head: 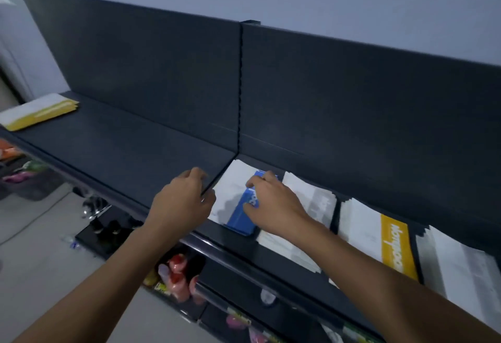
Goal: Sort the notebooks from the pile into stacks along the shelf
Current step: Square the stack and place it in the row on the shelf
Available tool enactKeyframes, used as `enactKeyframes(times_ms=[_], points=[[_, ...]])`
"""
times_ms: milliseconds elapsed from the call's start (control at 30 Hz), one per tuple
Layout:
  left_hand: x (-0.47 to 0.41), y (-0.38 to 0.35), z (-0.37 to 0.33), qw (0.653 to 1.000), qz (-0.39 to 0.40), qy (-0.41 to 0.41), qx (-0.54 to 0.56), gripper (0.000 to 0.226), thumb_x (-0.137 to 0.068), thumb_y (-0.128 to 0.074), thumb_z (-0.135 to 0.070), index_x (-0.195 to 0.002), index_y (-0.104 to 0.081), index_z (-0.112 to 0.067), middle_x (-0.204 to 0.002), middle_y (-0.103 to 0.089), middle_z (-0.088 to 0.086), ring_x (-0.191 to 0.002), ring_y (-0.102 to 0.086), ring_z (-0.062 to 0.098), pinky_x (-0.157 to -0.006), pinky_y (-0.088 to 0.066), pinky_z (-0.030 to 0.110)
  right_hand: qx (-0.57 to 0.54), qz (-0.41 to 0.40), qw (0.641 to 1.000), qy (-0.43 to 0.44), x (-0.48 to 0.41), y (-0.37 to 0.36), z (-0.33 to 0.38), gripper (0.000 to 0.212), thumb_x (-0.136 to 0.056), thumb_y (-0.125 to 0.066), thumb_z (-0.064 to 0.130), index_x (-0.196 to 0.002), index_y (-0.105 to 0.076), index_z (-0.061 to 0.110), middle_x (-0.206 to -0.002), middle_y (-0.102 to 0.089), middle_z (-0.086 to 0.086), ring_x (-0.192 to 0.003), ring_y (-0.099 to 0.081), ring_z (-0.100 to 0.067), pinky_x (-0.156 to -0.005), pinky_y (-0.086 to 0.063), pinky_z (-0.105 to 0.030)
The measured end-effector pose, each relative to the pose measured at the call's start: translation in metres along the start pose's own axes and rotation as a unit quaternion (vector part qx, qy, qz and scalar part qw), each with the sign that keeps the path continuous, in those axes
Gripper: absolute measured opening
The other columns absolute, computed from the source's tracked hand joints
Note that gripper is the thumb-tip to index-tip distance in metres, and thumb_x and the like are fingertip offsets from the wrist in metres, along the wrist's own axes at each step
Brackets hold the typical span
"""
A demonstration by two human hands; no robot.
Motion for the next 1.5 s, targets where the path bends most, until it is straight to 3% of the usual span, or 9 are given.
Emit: enactKeyframes(times_ms=[167, 467, 600, 833, 1200, 1500], points=[[-0.011, 0.029, 0.074, 1.000, 0.003, 0.020, -0.005, 0.042, -0.093, -0.052, -0.048, -0.127, -0.050, -0.023, -0.122, -0.059, -0.002, -0.099, -0.063, 0.026, -0.081, -0.055, 0.043, -0.002, 0.006, 0.999, 0.034, -0.039, -0.022, 0.068, 0.043, -0.096, -0.056, 0.034, -0.137, -0.049, 0.023, -0.136, -0.045, -0.001, -0.110, -0.057, -0.024, -0.083, -0.048, -0.036], [-0.035, 0.073, 0.188, 0.996, -0.002, 0.080, -0.033, 0.051, -0.091, -0.053, -0.050, -0.132, -0.048, -0.020, -0.124, -0.056, 0.001, -0.103, -0.061, 0.021, -0.083, -0.055, 0.040, -0.024, 0.029, 0.992, 0.122, -0.117, -0.052, 0.181, 0.043, -0.098, -0.059, 0.034, -0.138, -0.050, 0.022, -0.140, -0.043, -0.001, -0.113, -0.055, -0.026, -0.083, -0.048, -0.034], [-0.055, 0.089, 0.234, 0.994, -0.003, 0.105, -0.041, 0.050, -0.092, -0.054, -0.050, -0.132, -0.048, -0.021, -0.125, -0.056, 0.000, -0.105, -0.061, 0.021, -0.082, -0.055, 0.038, -0.031, 0.049, 0.987, 0.147, -0.158, -0.070, 0.225, 0.040, -0.099, -0.058, 0.032, -0.137, -0.050, 0.022, -0.138, -0.043, 0.000, -0.103, -0.049, -0.021, -0.077, -0.047, -0.034], [-0.106, 0.126, 0.323, 0.991, -0.024, 0.122, -0.057, 0.047, -0.092, -0.056, -0.047, -0.131, -0.051, -0.021, -0.126, -0.057, -0.002, -0.102, -0.062, 0.018, -0.082, -0.055, 0.038, -0.041, 0.056, 0.980, 0.185, -0.253, -0.096, 0.308, 0.041, -0.096, -0.058, 0.034, -0.134, -0.051, 0.023, -0.135, -0.044, 0.001, -0.115, -0.055, -0.030, -0.092, -0.049, -0.042], [-0.163, 0.155, 0.445, 0.987, -0.049, 0.150, -0.044, 0.043, -0.092, -0.057, -0.045, -0.127, -0.055, -0.020, -0.116, -0.061, -0.001, -0.098, -0.062, 0.017, -0.083, -0.055, 0.037, -0.016, 0.085, 0.975, 0.205, -0.351, -0.134, 0.409, 0.042, -0.094, -0.061, 0.036, -0.134, -0.052, 0.024, -0.135, -0.047, 0.000, -0.115, -0.058, -0.030, -0.090, -0.050, -0.041], [-0.217, 0.185, 0.549, 0.992, -0.042, 0.112, -0.040, 0.041, -0.094, -0.055, -0.044, -0.127, -0.055, -0.020, -0.118, -0.061, -0.002, -0.101, -0.063, 0.016, -0.082, -0.055, 0.035, 0.009, 0.087, 0.982, 0.168, -0.416, -0.165, 0.495, 0.041, -0.095, -0.060, 0.037, -0.134, -0.052, 0.023, -0.137, -0.047, -0.001, -0.112, -0.060, -0.030, -0.092, -0.051, -0.041]])
Point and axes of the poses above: each hand's wrist, its own x-axis away from the middle knuckle, its own y-axis out of the back of the hand, z = x × y, the point moved 2 cm from there along -x, towards the middle knuckle
